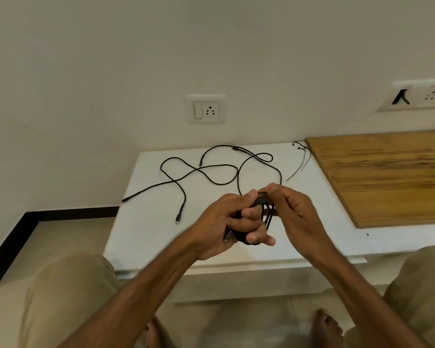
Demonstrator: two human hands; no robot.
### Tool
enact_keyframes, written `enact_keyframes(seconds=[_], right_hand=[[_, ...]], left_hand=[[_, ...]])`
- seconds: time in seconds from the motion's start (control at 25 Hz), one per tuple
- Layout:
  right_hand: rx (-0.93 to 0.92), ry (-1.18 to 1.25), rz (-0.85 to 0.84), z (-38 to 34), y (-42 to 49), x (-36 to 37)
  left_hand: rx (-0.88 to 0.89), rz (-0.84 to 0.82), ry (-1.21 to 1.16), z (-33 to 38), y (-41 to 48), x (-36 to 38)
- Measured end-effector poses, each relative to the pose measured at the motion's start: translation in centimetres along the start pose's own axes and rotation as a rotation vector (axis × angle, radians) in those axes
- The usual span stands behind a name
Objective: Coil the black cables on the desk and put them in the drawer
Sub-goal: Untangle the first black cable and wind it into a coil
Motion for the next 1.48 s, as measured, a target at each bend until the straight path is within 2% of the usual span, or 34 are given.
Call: enact_keyframes(seconds=[0.12, 0.24, 0.36, 0.56, 0.72, 0.8, 0.92, 1.04, 1.08, 1.12, 1.2, 1.28, 1.36, 1.48], right_hand=[[0.172, 0.225, 0.098, 0.0, -1.2, 1.5], [0.162, 0.193, 0.283, 0.0, -1.7, 1.8], [0.08, 0.074, 0.411, 0.5, -1.5, 1.1], [-0.145, -0.264, 0.456, 0.6, -0.8, 0.7], [-0.141, -0.36, 0.432, 1.6, -0.3, 0.4], [-0.133, -0.403, 0.423, 2.3, -0.1, 0.4], [-0.151, -0.465, 0.399, 2.8, 0.2, 0.4], [-0.137, -0.54, 0.337, 3.0, 0.6, 0.5], [-0.11, -0.545, 0.316, 3.2, 0.7, 0.6], [-0.071, -0.537, 0.297, 3.5, 0.7, 0.6], [0.002, -0.499, 0.279, 3.9, 0.8, 0.6], [0.043, -0.465, 0.296, 3.8, 0.9, 0.3], [0.07, -0.451, 0.313, 3.5, 1.0, -0.1], [0.052, -0.457, 0.28, 3.9, 1.1, -0.2]], left_hand=[[-0.012, -0.009, -0.14, 0.0, 0.0, 0.5], [-0.021, -0.001, -0.259, -0.7, 0.3, 1.5], [-0.006, 0.066, -0.204, -1.0, 0.7, 1.9], [0.02, 0.316, 0.261, -0.9, 0.9, 0.9], [0.033, 0.445, 0.61, -1.1, 1.0, 0.3], [0.047, 0.499, 0.865, -0.9, 0.7, 0.3], [-0.025, 0.523, 1.208, -1.1, 1.2, 0.7], [-0.106, 0.565, 1.434, -1.3, 1.5, 0.6], [-0.107, 0.553, 1.41, -1.4, 1.5, 0.4], [-0.105, 0.521, 1.268, -1.6, 1.3, 0.1], [-0.135, 0.42, 0.779, -2.1, 1.1, -0.6], [-0.158, 0.369, 0.473, -2.4, 1.1, -1.2], [-0.141, 0.374, 0.382, -2.6, 1.3, -1.6], [-0.095, 0.345, 0.503, -2.6, 1.6, -1.6]])
Point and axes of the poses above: each hand's wrist, its own y-axis towards the middle knuckle, its own x-axis out of the palm, z = x × y, the point moved 4 cm from there along y, towards the middle knuckle, and after that the axes turned 1 degree about -z, right-handed, at the moved point
